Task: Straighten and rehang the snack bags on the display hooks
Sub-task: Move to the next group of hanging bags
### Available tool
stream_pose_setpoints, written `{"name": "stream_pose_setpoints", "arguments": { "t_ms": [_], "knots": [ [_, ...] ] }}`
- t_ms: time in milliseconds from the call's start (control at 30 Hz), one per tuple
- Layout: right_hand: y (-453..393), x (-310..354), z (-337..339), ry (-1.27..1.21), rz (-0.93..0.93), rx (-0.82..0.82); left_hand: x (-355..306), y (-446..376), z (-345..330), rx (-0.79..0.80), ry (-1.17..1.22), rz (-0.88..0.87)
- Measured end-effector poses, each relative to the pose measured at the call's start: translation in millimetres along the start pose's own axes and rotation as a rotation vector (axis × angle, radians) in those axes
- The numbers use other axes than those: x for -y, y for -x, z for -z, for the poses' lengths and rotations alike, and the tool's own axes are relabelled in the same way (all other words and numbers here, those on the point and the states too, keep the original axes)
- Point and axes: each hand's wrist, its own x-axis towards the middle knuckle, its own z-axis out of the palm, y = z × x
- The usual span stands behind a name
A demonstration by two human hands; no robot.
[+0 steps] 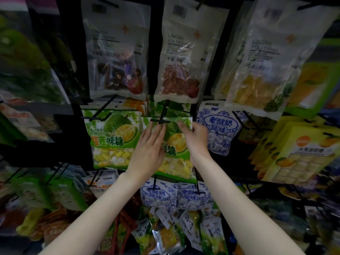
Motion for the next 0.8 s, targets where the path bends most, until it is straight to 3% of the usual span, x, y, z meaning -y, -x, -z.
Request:
{"name": "stream_pose_setpoints", "arguments": {
  "t_ms": [133, 267, 433, 500, 567, 633, 700, 800],
  "knots": [
    [-23.7, 0.3, -3.6, 0.098, 0.003, 0.042, 16.9, -9.2, 9.4, 0.081, 0.052, 0.053],
    [-25.9, 1.0, -5.9, 0.242, 0.025, -0.049, 46.8, 6.6, 29.5, -0.079, 0.138, 0.192],
    [14.7, -15.0, -10.6, 0.226, 0.343, -0.269, 82.3, 33.1, 45.8, -0.407, 0.384, 0.77],
    [26.0, -21.5, -13.4, 0.217, 0.36, -0.181, 95.4, 29.1, 49.6, -0.42, 0.573, 0.93],
    [32.9, -27.4, -19.8, 0.239, 0.294, 0.014, 107.0, 20.5, 50.2, -0.336, 0.75, 1.045],
    [37.7, -34.2, -27.7, 0.339, 0.213, 0.21, 115.8, 15.6, 48.8, -0.333, 0.784, 1.115],
    [39.8, -38.4, -36.1, 0.385, 0.133, 0.336, 117.7, 17.9, 49.5, -0.381, 0.753, 1.108],
    [37.3, -36.0, -47.5, 0.299, 0.011, 0.339, 107.1, 29.8, 57.0, -0.392, 0.822, 0.928]
  ]
}}
